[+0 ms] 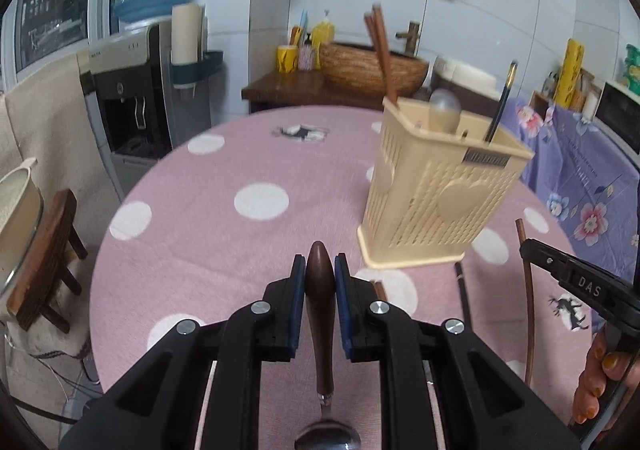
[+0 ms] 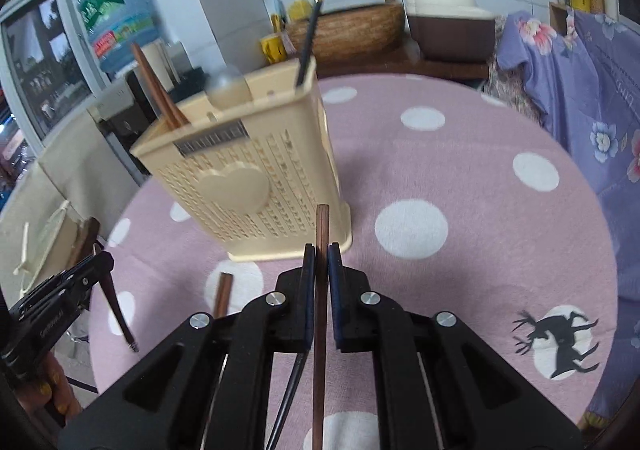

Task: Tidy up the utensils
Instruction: 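Lift the wooden-handled spoon with the left tool while the right tool carries the chopstick to the holder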

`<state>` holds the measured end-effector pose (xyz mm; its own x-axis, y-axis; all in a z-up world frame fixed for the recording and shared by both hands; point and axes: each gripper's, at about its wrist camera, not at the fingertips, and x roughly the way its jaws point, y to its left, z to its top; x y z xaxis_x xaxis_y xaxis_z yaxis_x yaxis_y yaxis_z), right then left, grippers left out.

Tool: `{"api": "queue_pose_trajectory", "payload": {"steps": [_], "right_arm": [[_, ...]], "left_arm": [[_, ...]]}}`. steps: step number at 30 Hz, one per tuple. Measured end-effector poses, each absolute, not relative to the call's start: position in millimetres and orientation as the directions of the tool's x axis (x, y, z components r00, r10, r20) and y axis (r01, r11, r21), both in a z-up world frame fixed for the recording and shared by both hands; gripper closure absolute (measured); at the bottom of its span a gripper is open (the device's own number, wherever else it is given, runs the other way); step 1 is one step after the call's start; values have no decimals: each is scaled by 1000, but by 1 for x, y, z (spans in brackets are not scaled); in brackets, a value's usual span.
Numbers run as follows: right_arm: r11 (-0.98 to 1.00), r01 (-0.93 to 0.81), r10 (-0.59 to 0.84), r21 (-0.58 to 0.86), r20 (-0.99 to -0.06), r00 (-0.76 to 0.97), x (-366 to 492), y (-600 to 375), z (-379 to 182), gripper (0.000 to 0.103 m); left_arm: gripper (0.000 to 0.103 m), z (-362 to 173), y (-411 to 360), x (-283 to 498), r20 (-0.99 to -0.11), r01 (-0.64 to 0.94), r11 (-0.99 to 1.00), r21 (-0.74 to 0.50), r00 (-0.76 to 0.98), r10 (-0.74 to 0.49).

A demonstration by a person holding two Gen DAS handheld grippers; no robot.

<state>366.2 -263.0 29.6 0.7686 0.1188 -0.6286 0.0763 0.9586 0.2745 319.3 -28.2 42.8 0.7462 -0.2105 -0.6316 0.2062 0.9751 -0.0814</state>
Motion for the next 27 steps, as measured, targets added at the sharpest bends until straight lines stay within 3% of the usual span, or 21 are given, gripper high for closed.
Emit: {"api": "queue_pose_trajectory", "payload": {"steps": [11,27], "right_arm": [[960,8,129,280,-469,874,314,-283,101,95],[971,-33,133,236,-423,896,298,-279,122,96]], "left_arm": [[88,83,-24,314,-540,220,973,-72,812,-224],[88,85,-26,316,-532,227,971,-70,815,-229]]}}
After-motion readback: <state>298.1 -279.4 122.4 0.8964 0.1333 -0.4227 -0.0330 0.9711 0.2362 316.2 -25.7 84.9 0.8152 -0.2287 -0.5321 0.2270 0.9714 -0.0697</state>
